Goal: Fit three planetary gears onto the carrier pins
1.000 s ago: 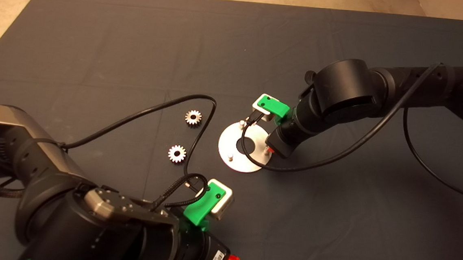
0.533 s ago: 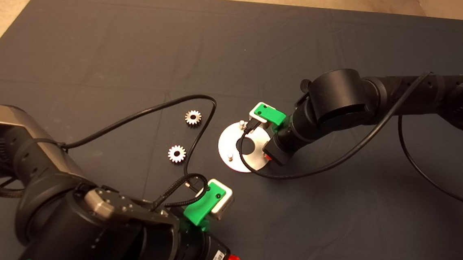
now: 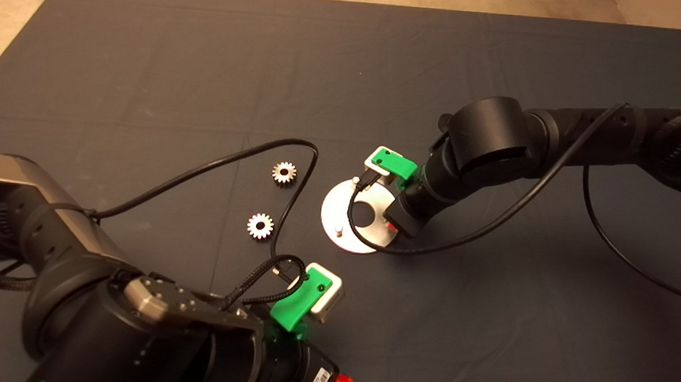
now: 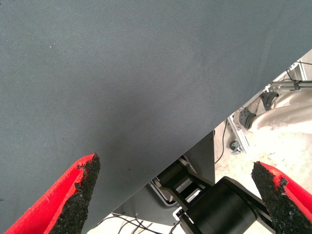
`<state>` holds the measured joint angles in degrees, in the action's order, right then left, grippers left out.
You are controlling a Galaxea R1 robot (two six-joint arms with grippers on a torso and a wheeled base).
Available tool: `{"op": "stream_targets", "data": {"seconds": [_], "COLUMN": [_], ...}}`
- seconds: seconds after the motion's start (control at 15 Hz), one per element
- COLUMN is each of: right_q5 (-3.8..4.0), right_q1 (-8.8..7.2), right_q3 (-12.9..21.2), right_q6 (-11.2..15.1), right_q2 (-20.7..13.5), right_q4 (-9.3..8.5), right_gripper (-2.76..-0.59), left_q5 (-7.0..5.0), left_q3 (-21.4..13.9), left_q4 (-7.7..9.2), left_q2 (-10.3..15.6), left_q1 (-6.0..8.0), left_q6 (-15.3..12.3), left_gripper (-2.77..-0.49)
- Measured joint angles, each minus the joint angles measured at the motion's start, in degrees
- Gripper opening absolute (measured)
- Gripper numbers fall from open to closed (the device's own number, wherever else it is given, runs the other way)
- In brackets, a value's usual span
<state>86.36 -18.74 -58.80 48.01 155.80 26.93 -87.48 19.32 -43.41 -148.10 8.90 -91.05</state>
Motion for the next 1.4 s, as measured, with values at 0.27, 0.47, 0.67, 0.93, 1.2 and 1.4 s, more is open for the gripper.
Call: {"op": "stream_targets", "data": {"seconds": [0.27, 0.47, 0.67, 0.93, 1.2, 1.4], "right_q5": [-0.02, -0.02, -0.02, -0.01, -0.02, -0.02], "right_q1": [0.0, 0.02, 0.16, 1.11, 1.11, 1.11], "right_q3": [-0.41, -0.55, -0.55, -0.68, -0.68, -0.68], "right_q6": [0.01, 0.01, 0.01, 0.01, 0.0, 0.0], "right_q2": [0.27, 0.27, 0.27, 0.27, 0.27, 0.27], "right_q4": [0.0, 0.0, 0.0, 0.02, 0.05, 0.02], "right_gripper": [-2.44, -2.45, -2.46, -2.46, -2.46, -2.46], "left_q5": [0.0, 0.0, 0.0, 0.0, 0.0, 0.0], "left_q3": [0.0, 0.0, 0.0, 0.0, 0.0, 0.0], "left_q4": [0.0, -0.05, -0.09, -0.11, -0.11, -0.11], "left_q2": [-0.01, -0.01, -0.01, -0.01, -0.01, 0.01], "left_q1": [0.0, 0.0, 0.0, 0.0, 0.0, 0.0], "left_q6": [-0.01, -0.01, -0.01, -0.01, -0.01, -0.01], "left_gripper": [-1.04, -1.04, -1.04, -1.04, -1.04, -1.04]}}
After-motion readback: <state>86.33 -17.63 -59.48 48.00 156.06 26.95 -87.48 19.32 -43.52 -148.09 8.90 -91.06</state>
